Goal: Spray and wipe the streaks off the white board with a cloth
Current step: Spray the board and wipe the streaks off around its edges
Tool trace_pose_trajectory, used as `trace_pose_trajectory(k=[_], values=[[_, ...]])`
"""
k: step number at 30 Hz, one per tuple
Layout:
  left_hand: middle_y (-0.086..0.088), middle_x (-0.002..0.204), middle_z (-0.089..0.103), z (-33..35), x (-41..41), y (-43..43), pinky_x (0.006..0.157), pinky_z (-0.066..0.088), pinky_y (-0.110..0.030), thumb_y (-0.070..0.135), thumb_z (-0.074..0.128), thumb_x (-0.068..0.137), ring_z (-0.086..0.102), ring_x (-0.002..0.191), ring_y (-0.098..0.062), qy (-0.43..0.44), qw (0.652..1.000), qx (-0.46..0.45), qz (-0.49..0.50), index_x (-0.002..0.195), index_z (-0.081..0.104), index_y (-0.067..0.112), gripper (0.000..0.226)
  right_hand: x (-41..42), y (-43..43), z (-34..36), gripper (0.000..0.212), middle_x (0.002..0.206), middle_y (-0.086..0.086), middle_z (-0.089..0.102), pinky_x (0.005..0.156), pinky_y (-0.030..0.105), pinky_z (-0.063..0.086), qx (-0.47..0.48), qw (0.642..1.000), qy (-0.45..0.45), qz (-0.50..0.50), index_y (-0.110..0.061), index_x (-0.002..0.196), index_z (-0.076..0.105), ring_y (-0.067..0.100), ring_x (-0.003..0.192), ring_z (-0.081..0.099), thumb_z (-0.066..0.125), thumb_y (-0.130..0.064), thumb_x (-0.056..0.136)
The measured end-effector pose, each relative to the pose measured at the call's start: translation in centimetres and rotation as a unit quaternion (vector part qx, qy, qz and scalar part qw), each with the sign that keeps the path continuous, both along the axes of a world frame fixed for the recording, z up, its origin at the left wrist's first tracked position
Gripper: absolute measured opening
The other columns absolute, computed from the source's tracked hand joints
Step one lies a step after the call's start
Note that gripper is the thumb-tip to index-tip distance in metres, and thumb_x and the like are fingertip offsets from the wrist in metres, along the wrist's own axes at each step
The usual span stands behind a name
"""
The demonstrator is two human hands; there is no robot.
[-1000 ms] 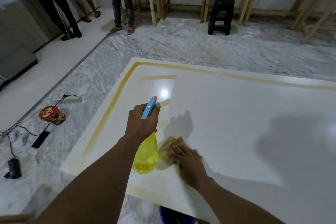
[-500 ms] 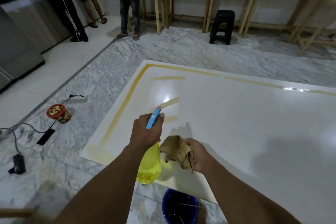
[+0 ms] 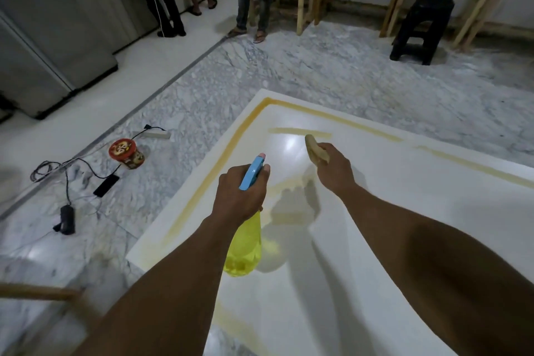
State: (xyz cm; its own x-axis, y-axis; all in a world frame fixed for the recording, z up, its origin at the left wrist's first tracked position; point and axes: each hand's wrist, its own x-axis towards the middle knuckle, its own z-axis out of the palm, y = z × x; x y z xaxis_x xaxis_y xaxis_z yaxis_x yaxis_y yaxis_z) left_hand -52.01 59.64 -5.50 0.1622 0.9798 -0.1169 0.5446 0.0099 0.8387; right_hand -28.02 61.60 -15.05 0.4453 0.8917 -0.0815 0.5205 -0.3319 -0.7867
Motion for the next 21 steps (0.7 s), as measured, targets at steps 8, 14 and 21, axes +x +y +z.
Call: trace_pose_trajectory(k=[8, 14, 21], values=[[-0.024, 0.086, 0.072, -2.3, 2.2, 3.6, 0.051, 0.063, -0.030, 0.037, 0.062, 0.102, 0.071, 0.054, -0.027, 0.009, 1.000, -0.013, 0.025, 0.094, 0.071, 0.005, 0.035, 2.5, 4.7, -6.8, 0.048, 0.148, 0.003, 0.048, 0.106, 0.040, 0.039, -0.066, 0.957, -0.204, 0.197, -0.023, 0.137, 0.056, 0.031, 0.139, 0.039, 0.051, -0.013, 0.091], [-0.021, 0.099, 0.076, -2.9, 2.1, 3.7, 0.047, 0.056, -0.020, 0.036, 0.062, 0.102, 0.073, 0.059, -0.028, 0.015, 0.999, -0.026, 0.033, 0.094, 0.074, 0.004, 0.035, -0.6, 1.8, -9.0, 0.037, 0.141, 0.005, 0.057, 0.107, 0.056, 0.038, -0.022, 0.964, -0.191, 0.186, -0.017, 0.124, 0.067, 0.037, 0.138, 0.041, 0.047, -0.026, 0.094], [-0.024, 0.094, 0.074, -2.6, 0.3, 2.0, 0.048, 0.059, -0.024, 0.036, 0.063, 0.102, 0.072, 0.057, -0.028, 0.009, 1.000, -0.021, 0.021, 0.093, 0.072, 0.004, 0.034, -6.2, -5.1, -9.3, 0.065, 0.153, -0.003, 0.044, 0.111, 0.044, 0.038, -0.077, 0.961, -0.167, 0.207, -0.030, 0.134, 0.059, 0.020, 0.146, 0.029, 0.019, -0.049, 0.086]])
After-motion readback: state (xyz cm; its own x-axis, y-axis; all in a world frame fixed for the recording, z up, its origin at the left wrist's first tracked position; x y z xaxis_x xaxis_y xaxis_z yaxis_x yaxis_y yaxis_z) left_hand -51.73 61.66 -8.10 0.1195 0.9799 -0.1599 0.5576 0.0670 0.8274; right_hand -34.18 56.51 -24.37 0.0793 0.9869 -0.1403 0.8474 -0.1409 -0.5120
